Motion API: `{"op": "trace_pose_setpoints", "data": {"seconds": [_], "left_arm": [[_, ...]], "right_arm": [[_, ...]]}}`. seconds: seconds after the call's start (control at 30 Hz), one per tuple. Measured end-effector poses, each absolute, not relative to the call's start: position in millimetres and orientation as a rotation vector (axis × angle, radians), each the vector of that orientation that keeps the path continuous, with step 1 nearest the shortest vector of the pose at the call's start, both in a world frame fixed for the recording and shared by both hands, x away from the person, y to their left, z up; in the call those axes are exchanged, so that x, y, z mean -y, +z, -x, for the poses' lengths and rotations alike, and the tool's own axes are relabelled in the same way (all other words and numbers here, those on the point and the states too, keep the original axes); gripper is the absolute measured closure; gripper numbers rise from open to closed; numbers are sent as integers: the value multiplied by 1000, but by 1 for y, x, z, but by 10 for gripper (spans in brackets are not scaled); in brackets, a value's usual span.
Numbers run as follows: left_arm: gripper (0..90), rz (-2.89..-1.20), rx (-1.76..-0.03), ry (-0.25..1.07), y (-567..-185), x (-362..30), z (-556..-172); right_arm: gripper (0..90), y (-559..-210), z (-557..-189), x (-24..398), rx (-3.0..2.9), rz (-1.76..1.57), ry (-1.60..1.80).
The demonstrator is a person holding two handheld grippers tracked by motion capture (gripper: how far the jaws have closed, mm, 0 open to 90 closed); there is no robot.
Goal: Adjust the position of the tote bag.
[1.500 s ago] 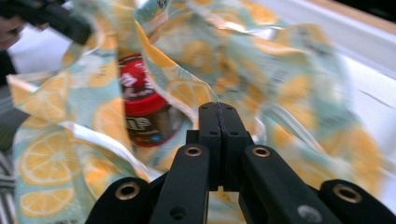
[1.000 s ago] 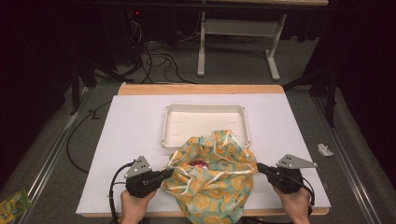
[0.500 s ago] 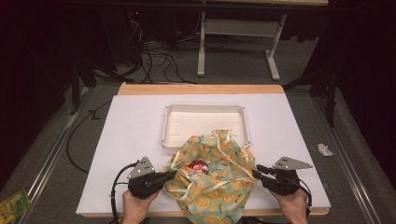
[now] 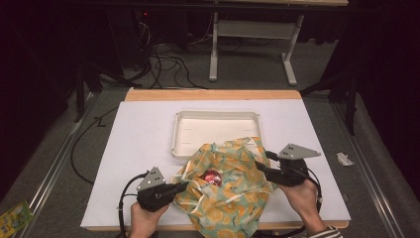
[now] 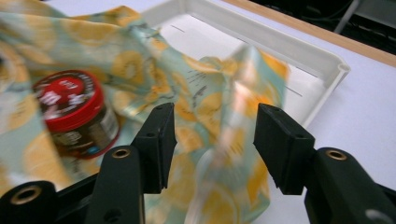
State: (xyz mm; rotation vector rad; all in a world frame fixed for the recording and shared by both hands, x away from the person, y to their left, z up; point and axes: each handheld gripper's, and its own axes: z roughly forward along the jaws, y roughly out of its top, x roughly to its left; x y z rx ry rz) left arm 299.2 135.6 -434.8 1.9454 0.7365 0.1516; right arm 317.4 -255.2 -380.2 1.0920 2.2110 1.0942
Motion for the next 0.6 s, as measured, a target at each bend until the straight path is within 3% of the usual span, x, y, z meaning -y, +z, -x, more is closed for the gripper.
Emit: {"op": "trace_pose_setpoints", "data": {"seconds": [0.4,0.6], "left_arm": [[900,-1949,-748,150,-438,-141,-298],[900,-1947,-754,145,-440,-142,-298]], "right_arm": [[493,-403,-367,259,-2211,-1298,908],[663,-414,-374,267,-2223,-1349,835]]}}
